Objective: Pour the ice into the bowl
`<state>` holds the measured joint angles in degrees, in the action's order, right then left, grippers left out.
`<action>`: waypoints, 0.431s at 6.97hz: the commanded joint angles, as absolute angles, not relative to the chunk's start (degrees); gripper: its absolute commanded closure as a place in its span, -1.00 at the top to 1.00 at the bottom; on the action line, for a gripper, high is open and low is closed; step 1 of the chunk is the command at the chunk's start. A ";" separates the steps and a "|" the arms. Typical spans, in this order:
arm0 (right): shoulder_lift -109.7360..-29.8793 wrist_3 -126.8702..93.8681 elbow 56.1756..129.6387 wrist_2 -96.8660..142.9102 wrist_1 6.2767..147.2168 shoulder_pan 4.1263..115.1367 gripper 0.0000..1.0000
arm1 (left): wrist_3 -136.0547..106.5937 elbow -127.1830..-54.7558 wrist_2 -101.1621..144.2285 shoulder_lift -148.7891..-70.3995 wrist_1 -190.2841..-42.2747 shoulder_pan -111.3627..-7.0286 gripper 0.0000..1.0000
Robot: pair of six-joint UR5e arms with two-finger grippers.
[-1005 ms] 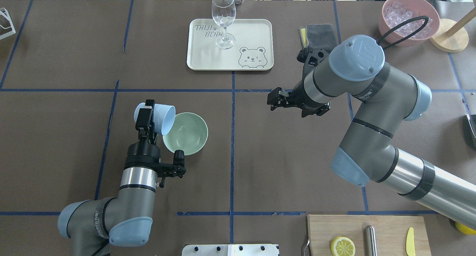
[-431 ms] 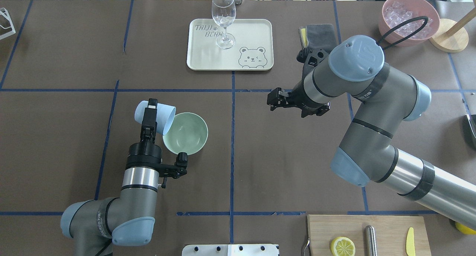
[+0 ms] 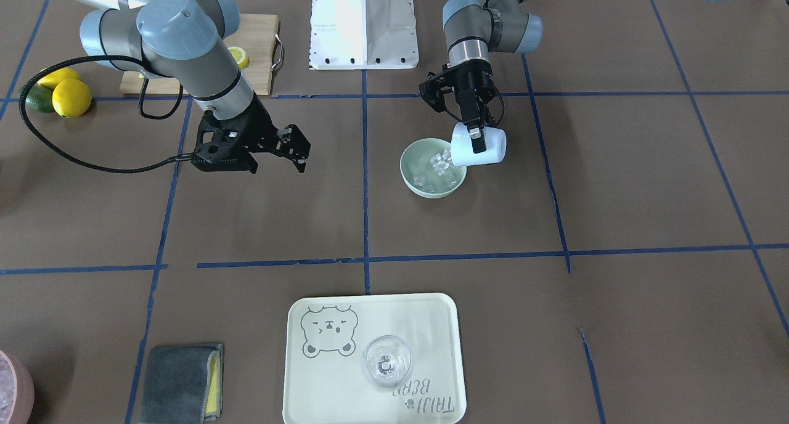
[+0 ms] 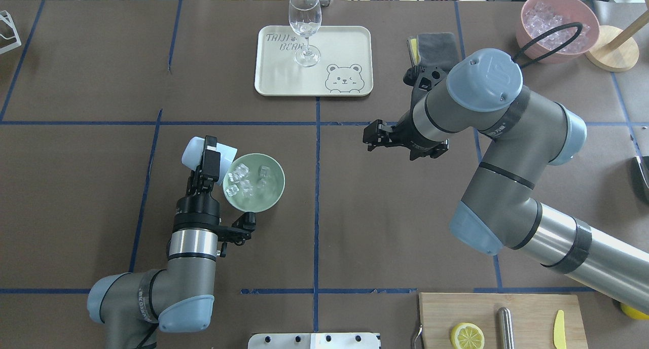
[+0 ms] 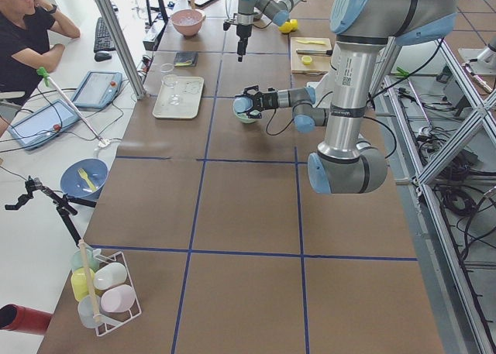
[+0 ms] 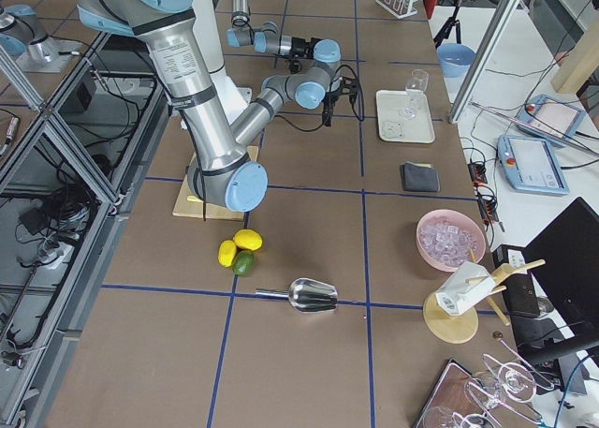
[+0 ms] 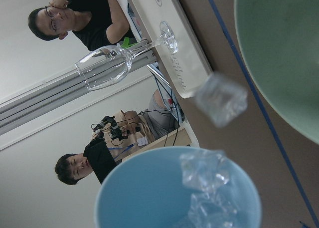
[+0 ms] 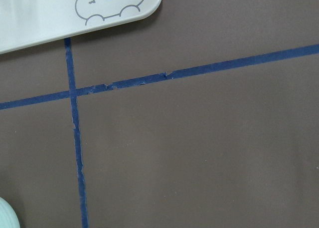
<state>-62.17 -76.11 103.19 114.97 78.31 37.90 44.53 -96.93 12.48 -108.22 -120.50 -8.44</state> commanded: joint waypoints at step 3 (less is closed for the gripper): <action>-61.88 -76.55 103.36 114.96 78.31 37.79 1.00 | 46.32 -98.34 12.30 -108.28 -121.46 -8.52 -1.00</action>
<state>-61.92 -76.36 103.29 114.96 78.31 37.82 46.25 -97.38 12.22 -108.26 -121.03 -8.48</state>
